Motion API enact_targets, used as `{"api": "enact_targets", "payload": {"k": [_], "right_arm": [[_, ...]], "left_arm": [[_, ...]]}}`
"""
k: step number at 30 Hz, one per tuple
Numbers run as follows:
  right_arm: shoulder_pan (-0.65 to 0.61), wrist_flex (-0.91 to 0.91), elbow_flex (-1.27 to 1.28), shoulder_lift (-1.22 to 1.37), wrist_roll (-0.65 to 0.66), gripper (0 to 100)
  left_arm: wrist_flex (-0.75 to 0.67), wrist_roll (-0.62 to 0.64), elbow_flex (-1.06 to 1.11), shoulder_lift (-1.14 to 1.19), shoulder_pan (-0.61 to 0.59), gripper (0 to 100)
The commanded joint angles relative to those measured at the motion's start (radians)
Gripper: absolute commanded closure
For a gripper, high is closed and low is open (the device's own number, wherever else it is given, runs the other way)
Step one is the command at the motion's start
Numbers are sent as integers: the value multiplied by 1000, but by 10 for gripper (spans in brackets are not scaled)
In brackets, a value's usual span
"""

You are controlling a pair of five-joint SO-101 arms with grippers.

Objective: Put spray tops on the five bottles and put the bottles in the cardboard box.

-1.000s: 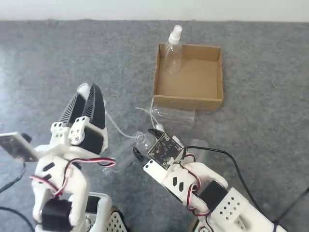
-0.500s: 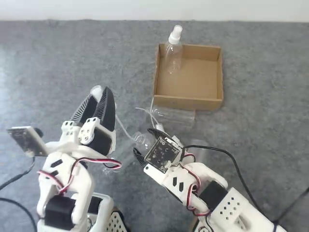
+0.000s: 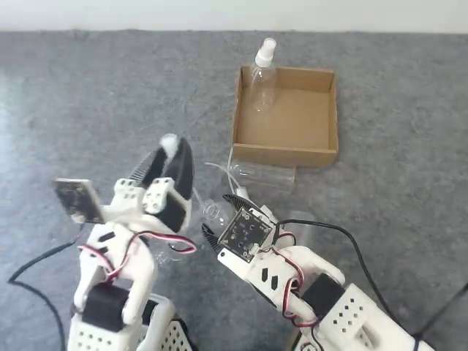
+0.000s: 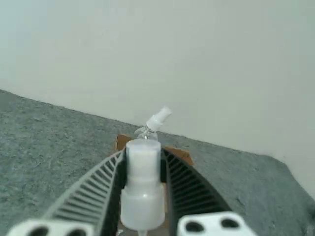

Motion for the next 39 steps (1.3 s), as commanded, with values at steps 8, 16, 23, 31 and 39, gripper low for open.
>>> {"api": "enact_targets", "payload": {"k": [8,16,23,31,39], "right_arm": [[-5,-19,-21,-22,18,894],[-4,-15,-17,-76,18,894],[-2,5,48,-295,17,970],[-1,7,114,-430,18,984],[104,22,106,-440,17,983]], "left_arm": [[-29,-34,13,0,51,988],[-31,-34,27,0,55,988],[-29,-34,27,0,69,988],[-26,-89,31,0,118,988],[-12,-91,30,-2,124,988]]}}
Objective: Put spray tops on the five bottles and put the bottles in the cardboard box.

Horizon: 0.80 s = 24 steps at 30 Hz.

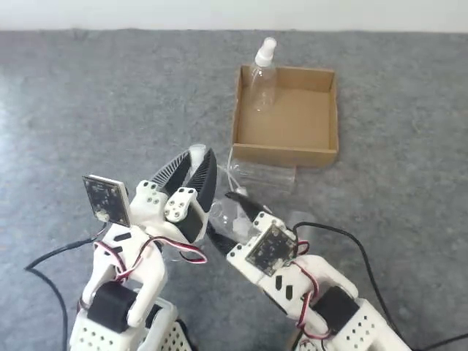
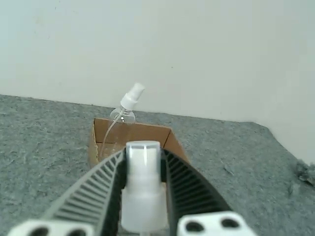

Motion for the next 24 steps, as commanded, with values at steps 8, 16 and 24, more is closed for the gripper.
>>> {"api": "enact_targets", "payload": {"k": [8,16,24], "right_arm": [[45,5,-38,-56,14,983],[47,5,-38,-56,-37,983],[48,7,-37,-56,-38,983]], "left_arm": [[32,-112,-2,-2,112,987],[38,-114,-2,0,120,964],[72,-114,-4,-6,120,924]]}}
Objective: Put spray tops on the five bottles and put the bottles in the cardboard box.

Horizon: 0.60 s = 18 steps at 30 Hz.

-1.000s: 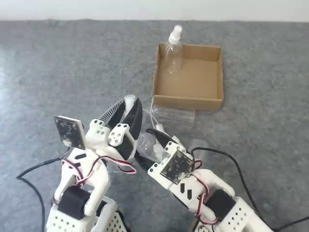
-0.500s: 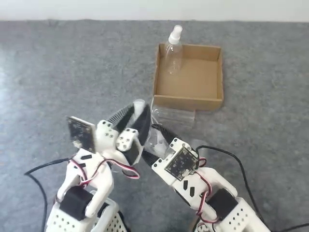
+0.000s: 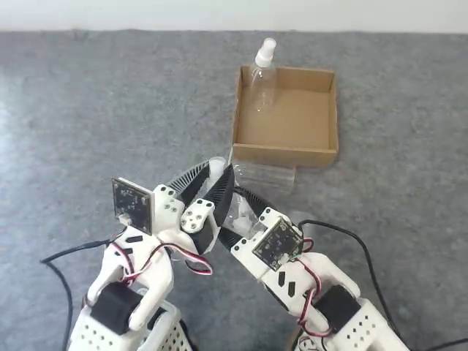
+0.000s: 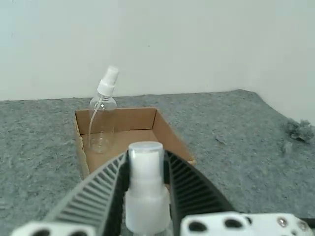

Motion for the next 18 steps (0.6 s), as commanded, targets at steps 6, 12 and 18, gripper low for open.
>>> {"api": "enact_targets", "payload": {"k": [6,12,18], "right_arm": [[91,7,-37,-41,-14,983],[97,7,-37,-41,-14,983],[99,7,-35,-41,-14,983]], "left_arm": [[80,-12,-12,-8,2,815],[81,-12,-12,-9,-18,805],[114,-58,-58,-9,-167,803]]}}
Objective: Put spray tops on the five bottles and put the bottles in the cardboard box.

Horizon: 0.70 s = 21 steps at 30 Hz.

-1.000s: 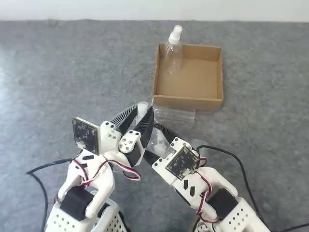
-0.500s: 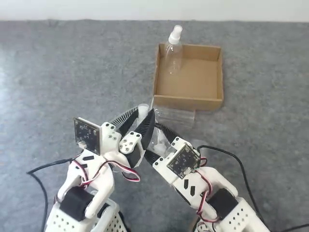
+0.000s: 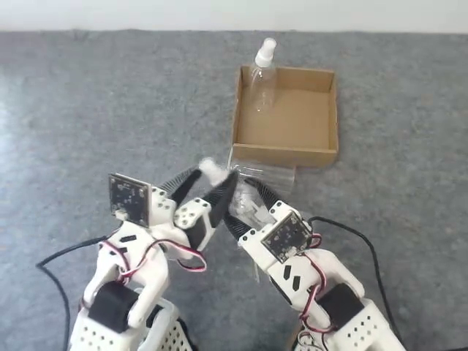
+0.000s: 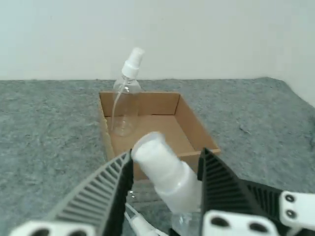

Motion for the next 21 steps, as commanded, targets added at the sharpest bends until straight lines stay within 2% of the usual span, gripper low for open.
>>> {"api": "enact_targets", "payload": {"k": [1,6,12,21], "right_arm": [[15,7,-34,-27,-9,983],[15,7,-34,-27,-9,983],[12,7,-32,-27,-9,983],[10,7,-29,-27,-9,984]], "left_arm": [[48,-54,-70,-9,-97,797],[110,-51,-102,-9,-98,735],[114,-51,-104,-9,-92,729],[147,-87,-105,-9,34,732]]}}
